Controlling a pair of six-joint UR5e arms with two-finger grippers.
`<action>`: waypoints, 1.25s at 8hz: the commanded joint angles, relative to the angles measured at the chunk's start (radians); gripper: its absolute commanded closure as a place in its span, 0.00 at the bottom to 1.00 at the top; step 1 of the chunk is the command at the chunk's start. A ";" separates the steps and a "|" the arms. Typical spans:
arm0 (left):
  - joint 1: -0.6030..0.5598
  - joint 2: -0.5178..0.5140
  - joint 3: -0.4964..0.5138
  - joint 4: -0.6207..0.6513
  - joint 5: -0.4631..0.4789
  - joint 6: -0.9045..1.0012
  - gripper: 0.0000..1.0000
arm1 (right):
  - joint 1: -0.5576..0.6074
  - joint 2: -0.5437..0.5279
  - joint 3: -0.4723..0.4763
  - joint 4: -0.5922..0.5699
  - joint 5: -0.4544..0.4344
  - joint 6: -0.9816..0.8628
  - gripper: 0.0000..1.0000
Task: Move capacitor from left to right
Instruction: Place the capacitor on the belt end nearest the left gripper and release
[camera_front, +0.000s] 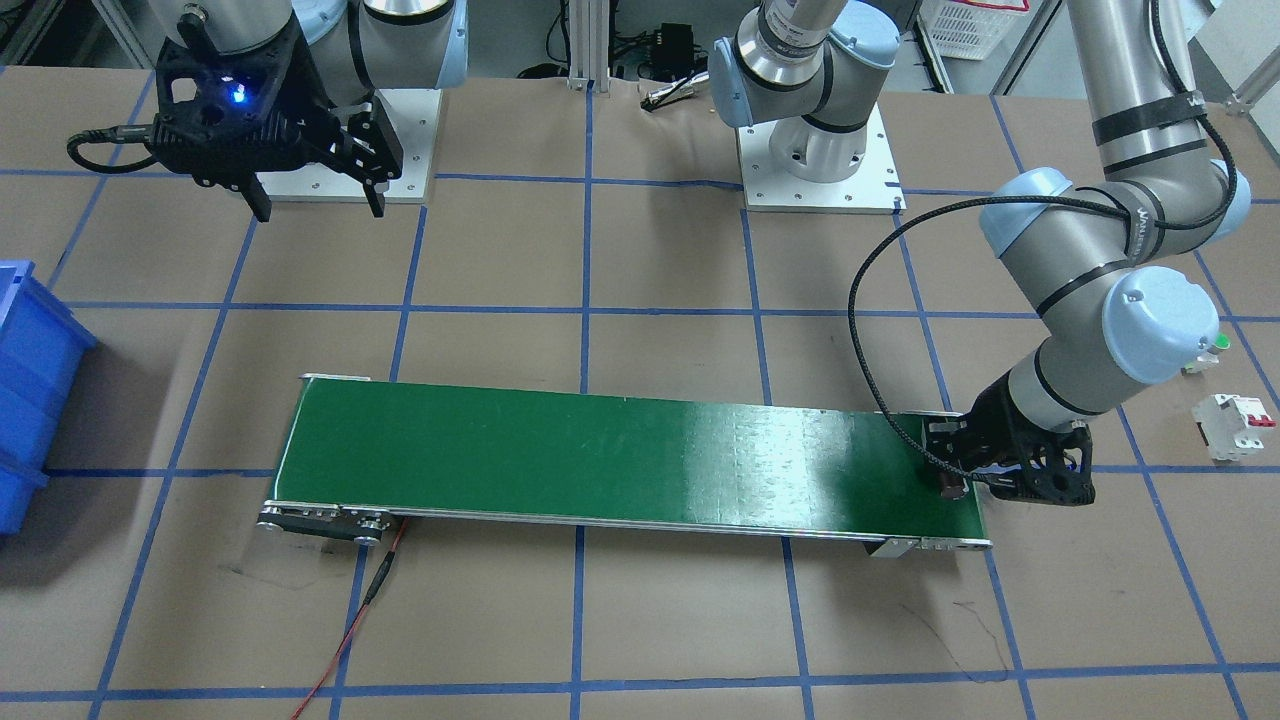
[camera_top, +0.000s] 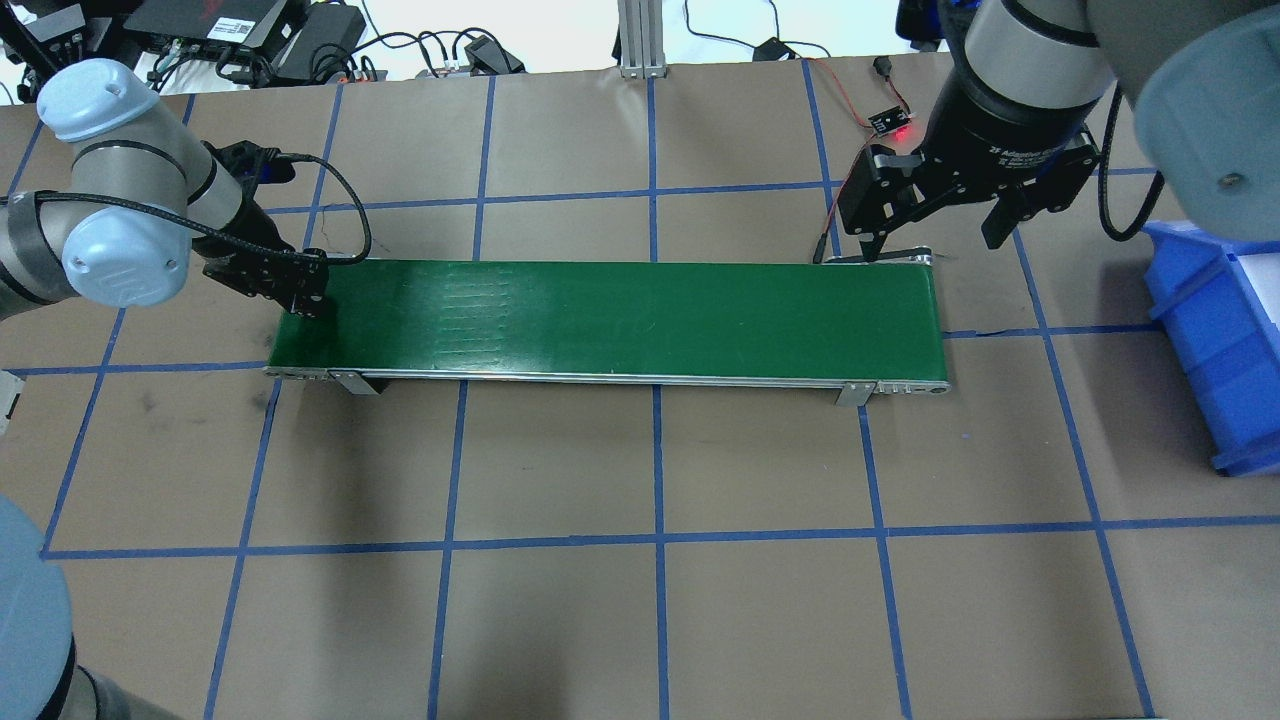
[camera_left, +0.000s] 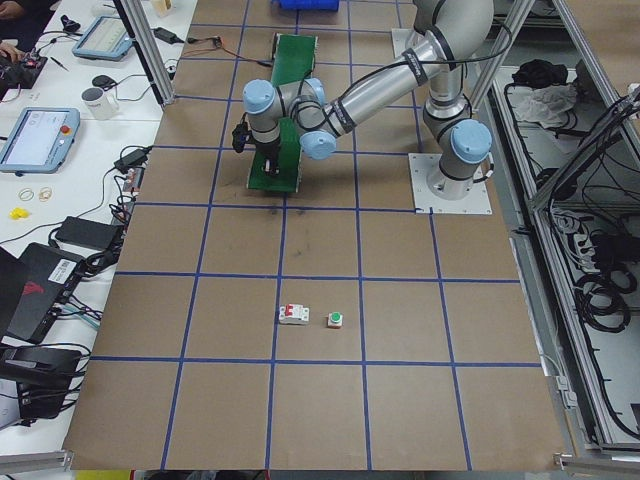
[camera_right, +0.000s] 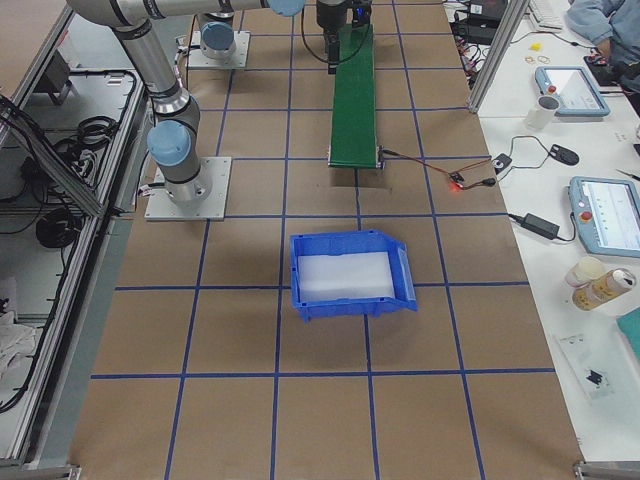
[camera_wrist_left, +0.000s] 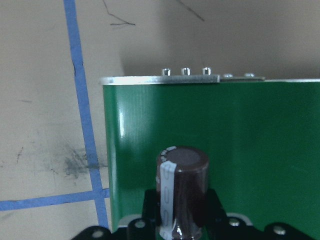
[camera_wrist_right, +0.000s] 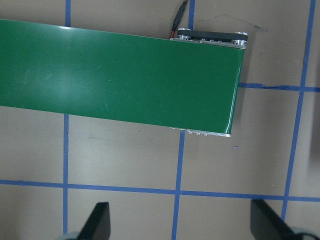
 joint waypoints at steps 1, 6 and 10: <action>-0.004 0.016 0.001 -0.025 0.010 -0.011 0.00 | -0.001 0.000 0.000 0.000 -0.006 0.000 0.00; -0.116 0.293 0.013 -0.348 0.015 -0.098 0.00 | 0.001 0.000 0.002 -0.003 -0.008 -0.023 0.00; -0.119 0.337 0.082 -0.444 0.112 -0.144 0.00 | 0.001 0.153 0.081 -0.283 0.048 -0.026 0.00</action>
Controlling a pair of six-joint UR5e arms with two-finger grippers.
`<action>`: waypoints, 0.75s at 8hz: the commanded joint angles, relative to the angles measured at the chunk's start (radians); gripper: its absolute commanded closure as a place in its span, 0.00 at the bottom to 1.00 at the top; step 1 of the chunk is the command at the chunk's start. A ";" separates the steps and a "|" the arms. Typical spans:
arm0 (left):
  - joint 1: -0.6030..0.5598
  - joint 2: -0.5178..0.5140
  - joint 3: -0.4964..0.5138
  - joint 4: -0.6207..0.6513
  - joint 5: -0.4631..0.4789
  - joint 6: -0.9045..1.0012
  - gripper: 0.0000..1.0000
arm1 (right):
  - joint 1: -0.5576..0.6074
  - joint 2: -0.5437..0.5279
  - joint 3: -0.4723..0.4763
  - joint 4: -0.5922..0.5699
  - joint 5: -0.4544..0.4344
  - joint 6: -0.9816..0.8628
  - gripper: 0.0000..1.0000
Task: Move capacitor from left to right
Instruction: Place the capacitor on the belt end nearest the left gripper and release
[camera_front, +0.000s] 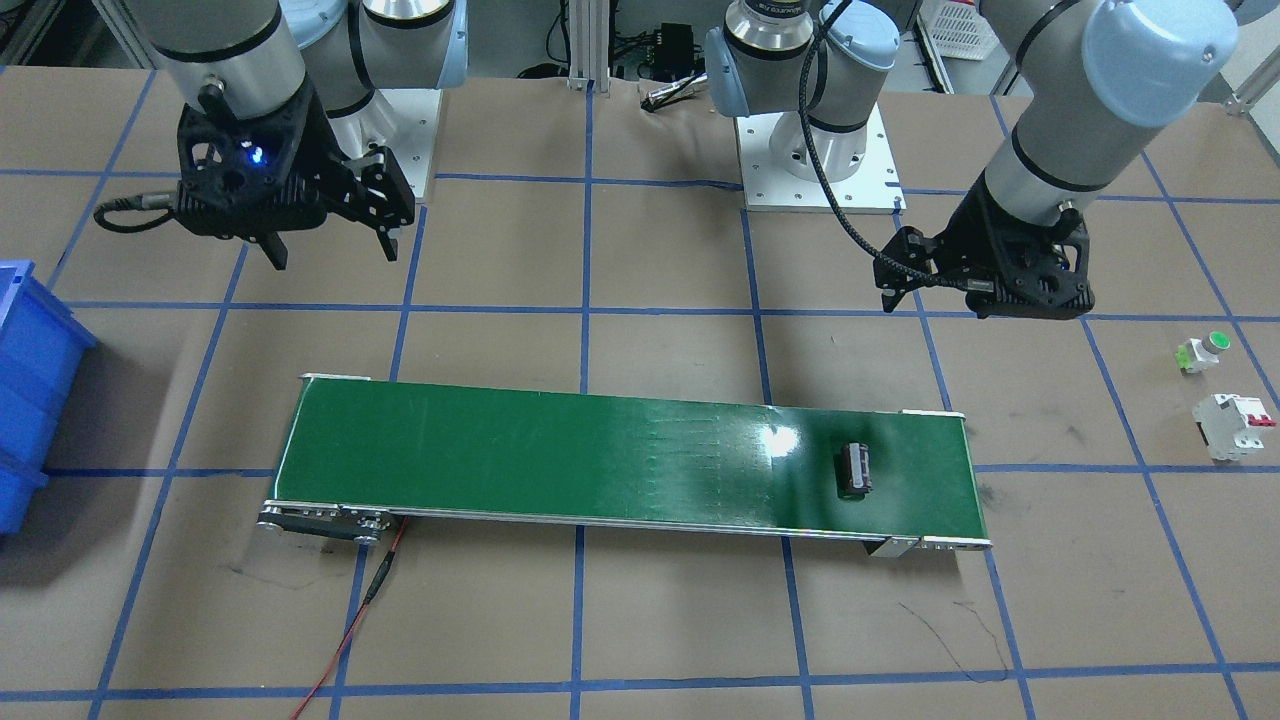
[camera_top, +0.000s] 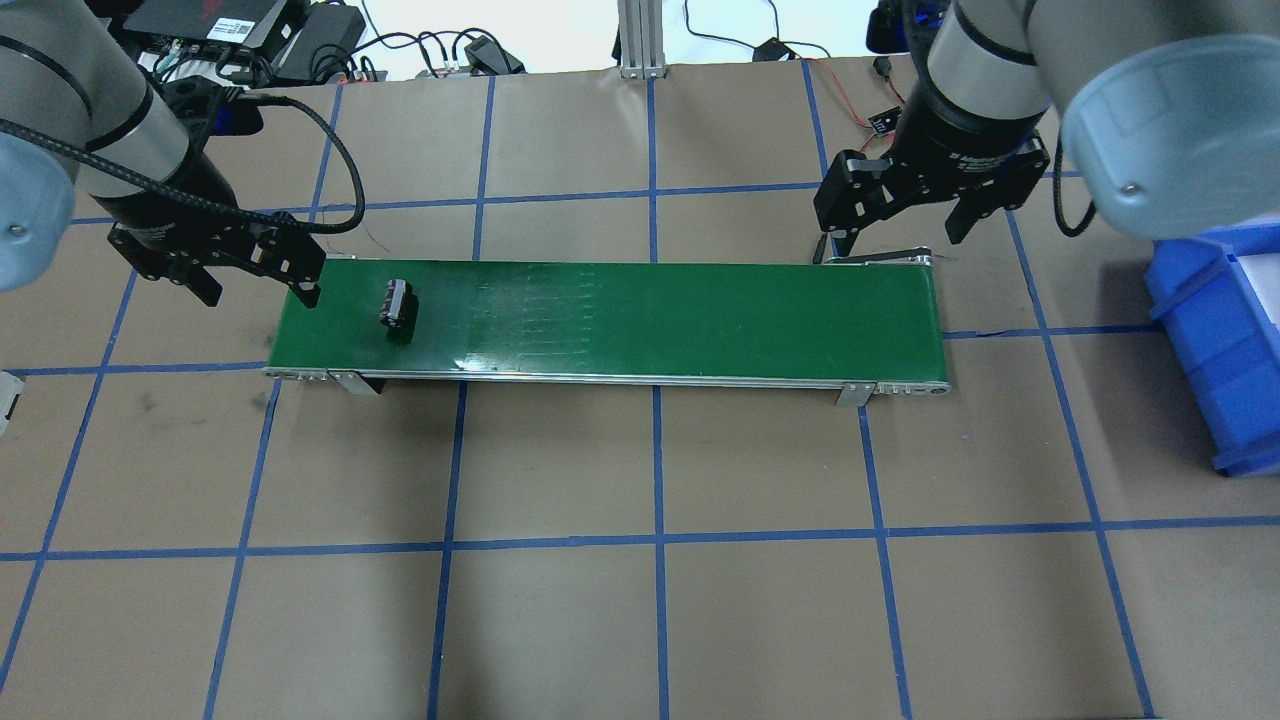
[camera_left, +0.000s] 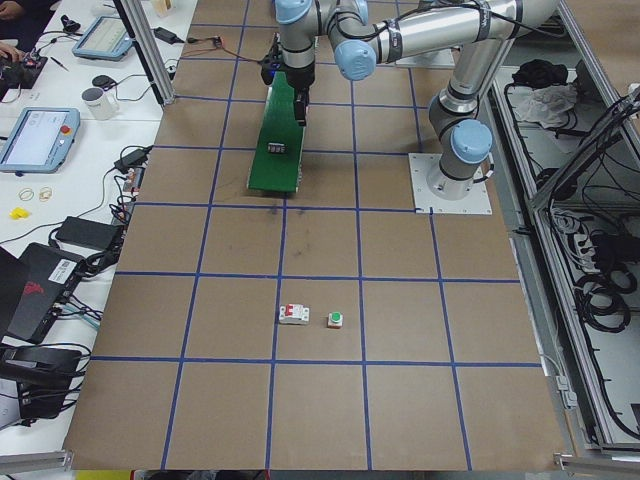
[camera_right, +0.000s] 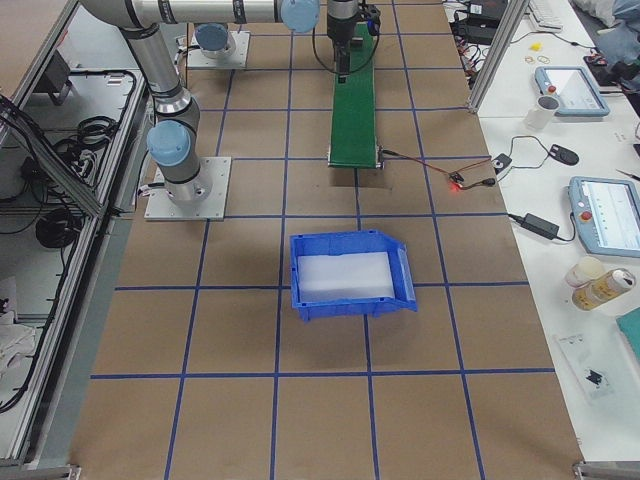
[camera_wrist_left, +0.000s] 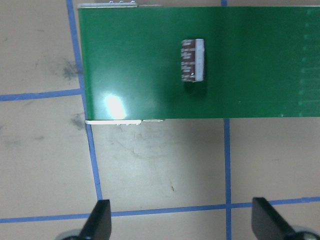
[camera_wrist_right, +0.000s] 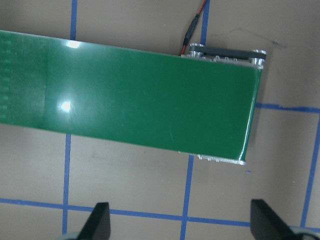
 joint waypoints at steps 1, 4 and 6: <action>-0.003 0.014 0.027 -0.041 0.055 -0.016 0.00 | 0.000 0.161 0.080 -0.282 0.026 -0.003 0.00; -0.001 0.016 0.029 -0.040 0.081 -0.013 0.00 | -0.007 0.253 0.121 -0.343 0.007 0.006 0.00; -0.001 0.017 0.027 -0.041 0.082 -0.014 0.00 | -0.013 0.276 0.124 -0.349 0.025 0.110 0.00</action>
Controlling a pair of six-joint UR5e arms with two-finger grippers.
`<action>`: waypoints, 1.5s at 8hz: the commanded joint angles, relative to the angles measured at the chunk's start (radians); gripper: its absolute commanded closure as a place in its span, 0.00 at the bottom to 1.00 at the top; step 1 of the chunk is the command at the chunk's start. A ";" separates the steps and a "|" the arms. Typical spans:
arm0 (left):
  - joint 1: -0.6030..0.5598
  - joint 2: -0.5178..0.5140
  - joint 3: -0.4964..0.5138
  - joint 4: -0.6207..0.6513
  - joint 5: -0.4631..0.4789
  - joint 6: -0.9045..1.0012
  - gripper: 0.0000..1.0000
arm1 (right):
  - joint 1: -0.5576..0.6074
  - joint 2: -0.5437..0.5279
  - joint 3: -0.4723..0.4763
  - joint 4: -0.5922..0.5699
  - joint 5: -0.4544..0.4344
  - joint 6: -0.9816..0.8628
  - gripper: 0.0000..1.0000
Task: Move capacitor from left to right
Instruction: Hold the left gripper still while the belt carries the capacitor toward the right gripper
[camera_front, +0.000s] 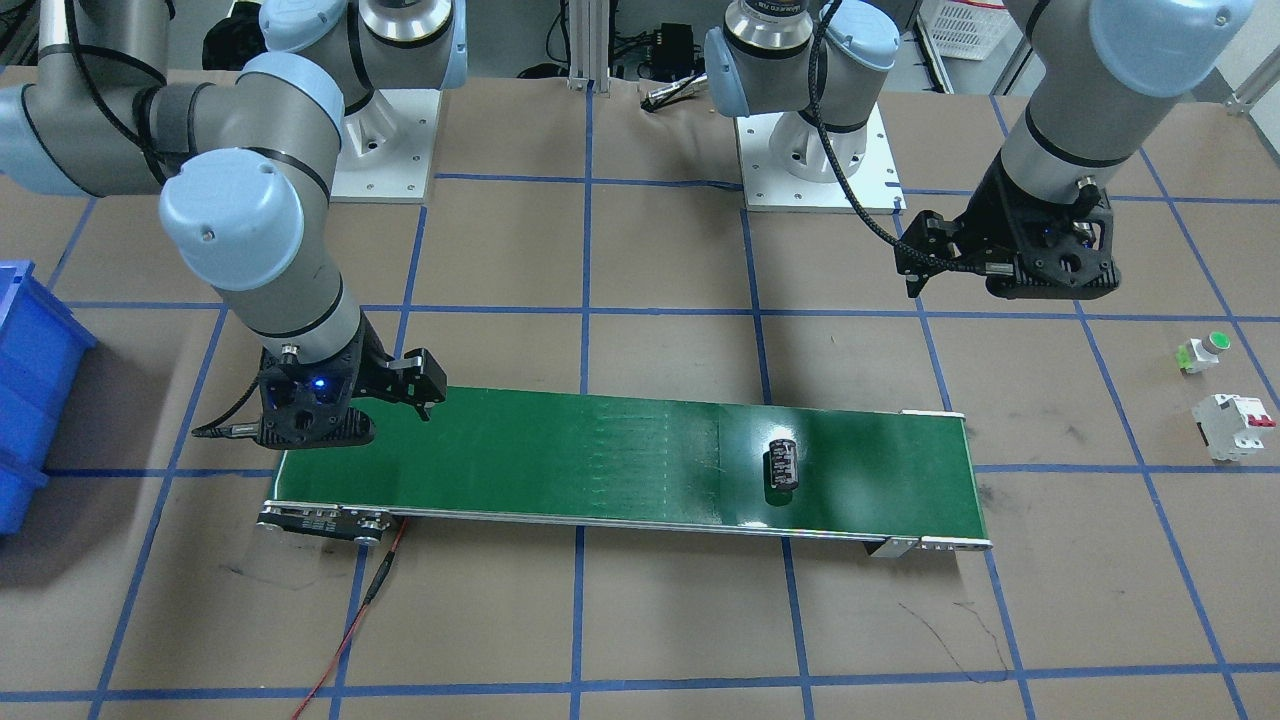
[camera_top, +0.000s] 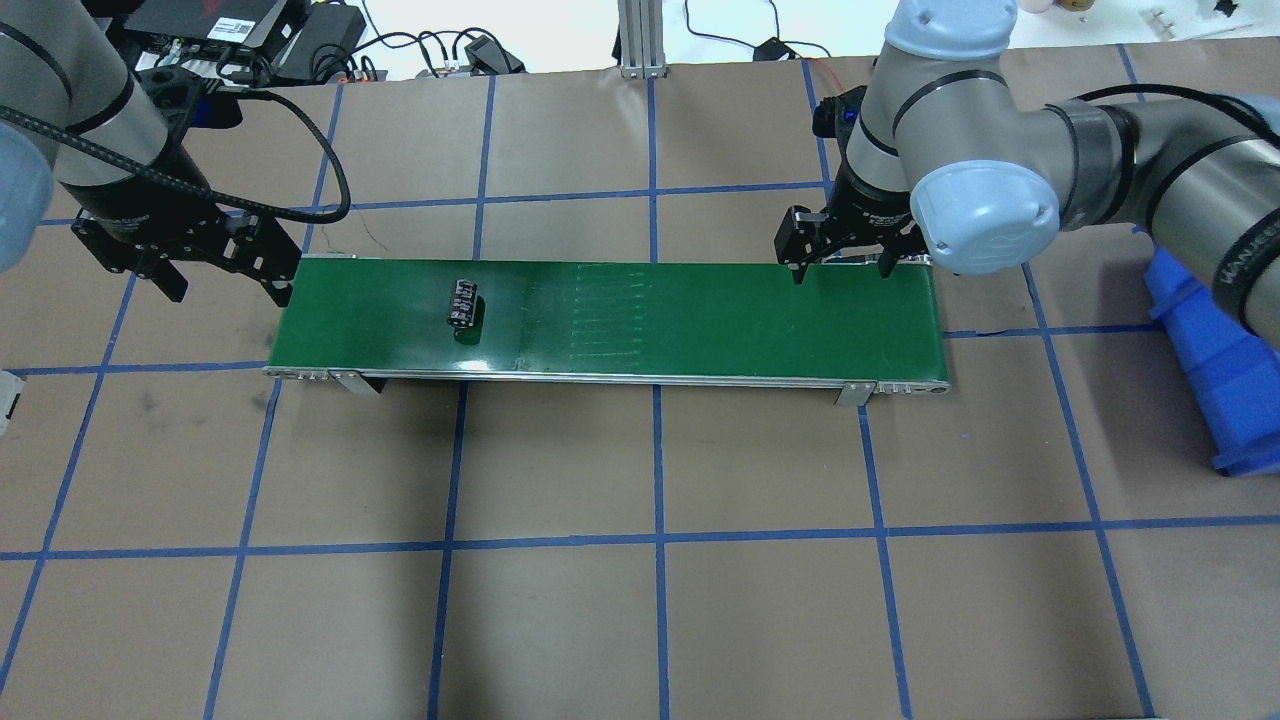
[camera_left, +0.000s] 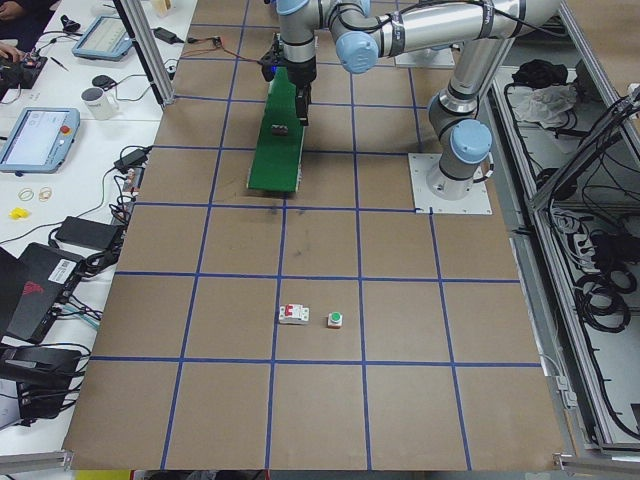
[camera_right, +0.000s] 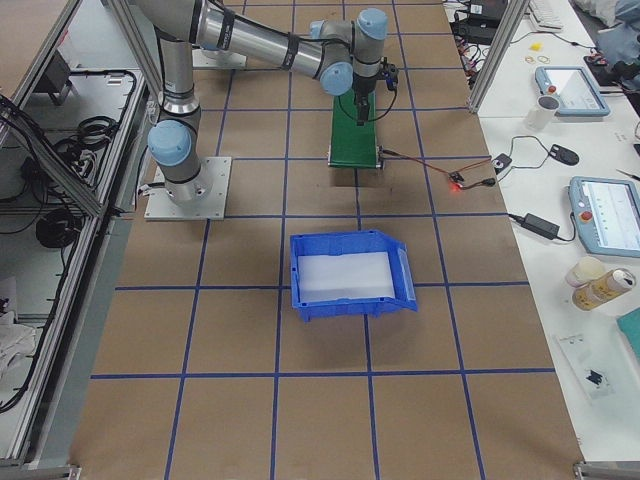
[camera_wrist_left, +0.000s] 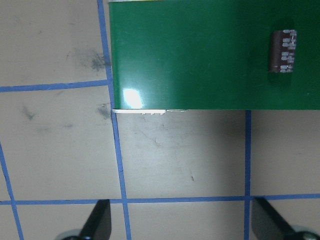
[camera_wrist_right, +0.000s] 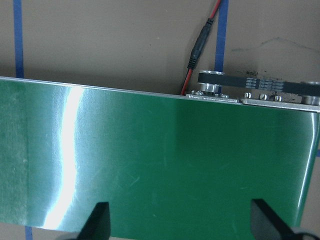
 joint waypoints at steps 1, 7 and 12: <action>0.000 0.004 0.000 -0.002 0.004 -0.001 0.00 | -0.005 0.029 0.006 -0.014 0.007 0.071 0.00; -0.003 0.009 0.001 -0.037 0.007 -0.008 0.00 | -0.104 0.034 0.074 -0.023 0.179 -0.027 0.00; -0.079 0.018 -0.002 -0.031 0.090 -0.156 0.00 | -0.104 0.029 0.074 -0.022 0.132 -0.061 0.00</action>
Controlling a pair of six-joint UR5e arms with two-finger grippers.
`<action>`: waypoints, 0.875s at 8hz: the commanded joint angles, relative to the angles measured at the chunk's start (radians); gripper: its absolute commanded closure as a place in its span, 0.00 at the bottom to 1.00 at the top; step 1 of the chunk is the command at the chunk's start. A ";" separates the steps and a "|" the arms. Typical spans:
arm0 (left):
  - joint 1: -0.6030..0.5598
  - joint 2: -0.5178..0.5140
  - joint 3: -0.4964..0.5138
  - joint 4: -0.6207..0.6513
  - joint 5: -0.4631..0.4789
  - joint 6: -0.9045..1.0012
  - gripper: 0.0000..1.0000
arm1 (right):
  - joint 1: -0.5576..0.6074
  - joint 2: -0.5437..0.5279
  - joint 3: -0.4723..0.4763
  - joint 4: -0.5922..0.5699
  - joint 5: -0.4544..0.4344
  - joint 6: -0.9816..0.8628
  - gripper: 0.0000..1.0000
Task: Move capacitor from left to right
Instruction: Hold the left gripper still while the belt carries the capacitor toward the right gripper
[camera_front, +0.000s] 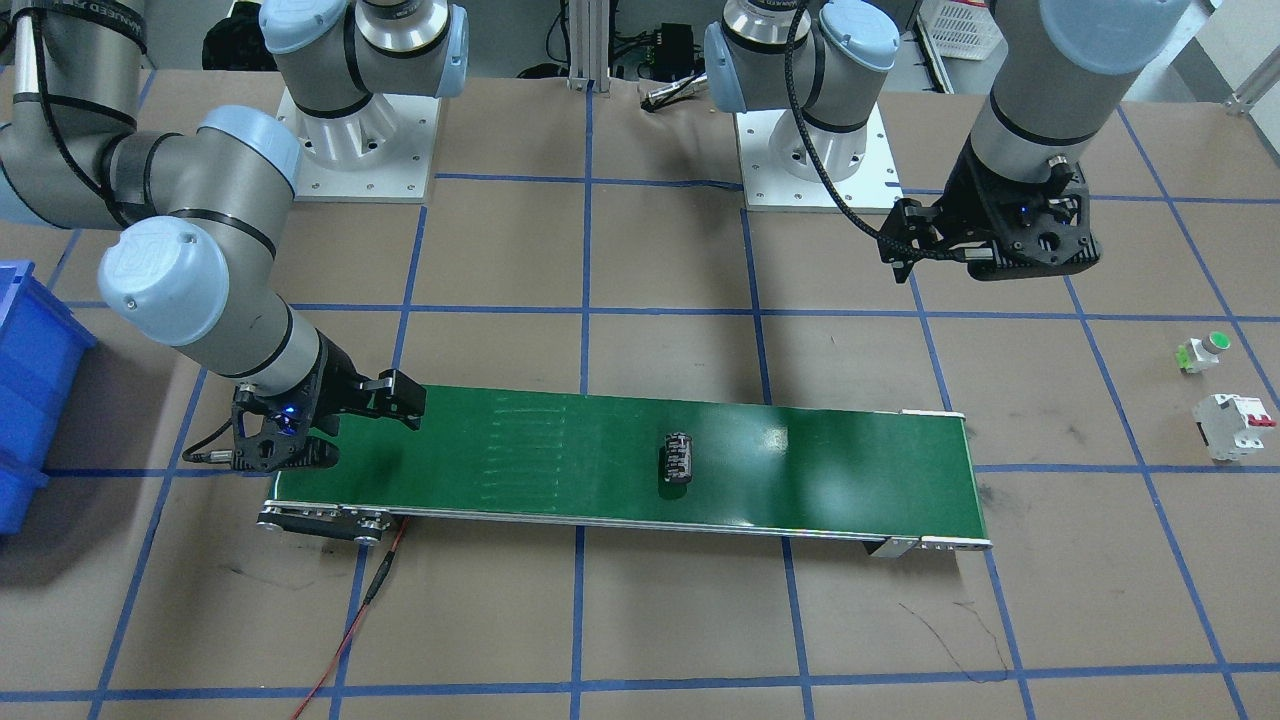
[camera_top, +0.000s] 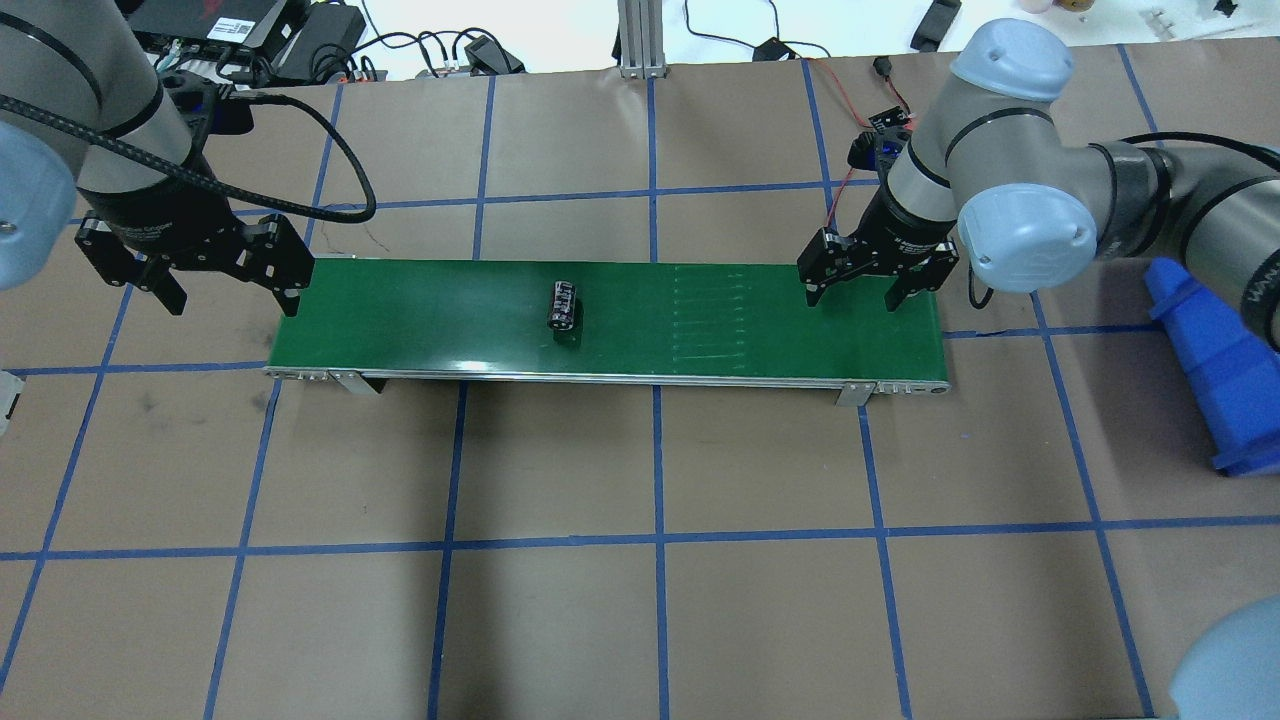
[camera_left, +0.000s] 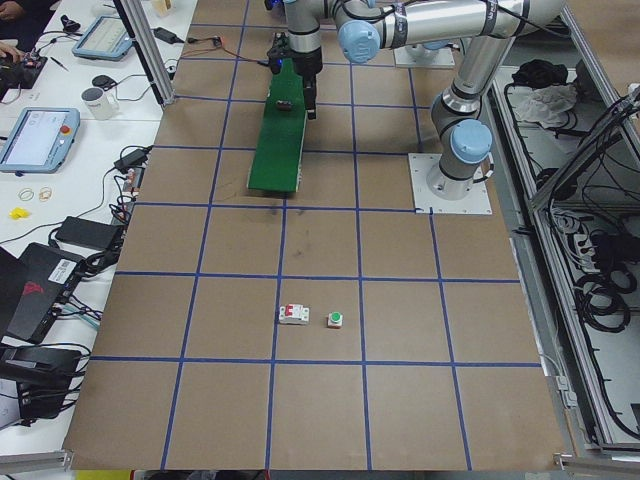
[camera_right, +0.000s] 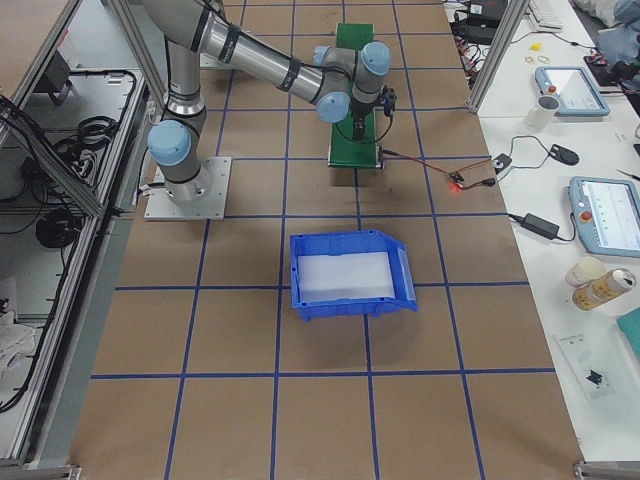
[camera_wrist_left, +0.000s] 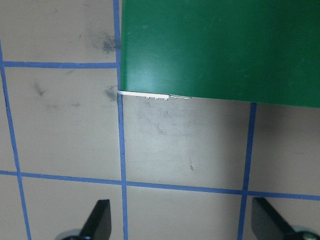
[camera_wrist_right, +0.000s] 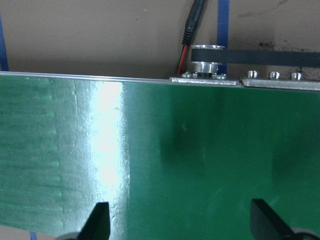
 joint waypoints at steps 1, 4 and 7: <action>-0.022 -0.002 0.000 0.005 0.025 -0.013 0.00 | 0.000 -0.002 0.002 0.000 -0.003 -0.001 0.00; -0.022 -0.002 -0.003 0.005 0.023 -0.015 0.00 | 0.000 0.004 0.004 0.000 -0.012 -0.015 0.00; -0.025 0.000 -0.003 0.005 -0.063 -0.016 0.00 | 0.000 0.004 0.004 0.002 -0.012 -0.015 0.00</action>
